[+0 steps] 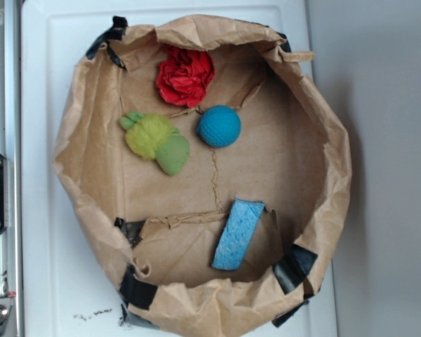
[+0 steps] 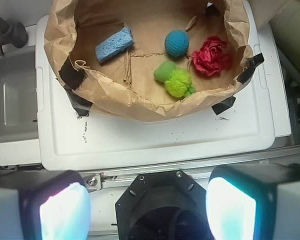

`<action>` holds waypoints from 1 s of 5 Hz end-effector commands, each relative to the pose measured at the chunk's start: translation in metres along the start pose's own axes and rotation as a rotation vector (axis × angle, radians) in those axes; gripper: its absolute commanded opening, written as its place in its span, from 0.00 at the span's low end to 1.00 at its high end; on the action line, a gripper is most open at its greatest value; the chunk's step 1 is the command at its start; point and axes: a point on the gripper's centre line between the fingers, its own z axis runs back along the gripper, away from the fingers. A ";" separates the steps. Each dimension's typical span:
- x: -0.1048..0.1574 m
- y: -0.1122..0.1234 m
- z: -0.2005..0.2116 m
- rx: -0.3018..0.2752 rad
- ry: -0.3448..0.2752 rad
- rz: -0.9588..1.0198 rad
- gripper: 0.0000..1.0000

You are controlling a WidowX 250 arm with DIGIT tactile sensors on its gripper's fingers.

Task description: Grab the blue sponge.

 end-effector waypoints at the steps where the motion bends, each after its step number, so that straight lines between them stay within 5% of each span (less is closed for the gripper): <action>1: 0.000 0.000 0.000 0.000 0.000 0.000 1.00; 3: 0.085 -0.023 -0.044 -0.030 -0.011 0.214 1.00; 4: 0.108 -0.016 -0.056 -0.092 -0.080 0.417 1.00; 5: 0.108 -0.016 -0.056 -0.092 -0.080 0.417 1.00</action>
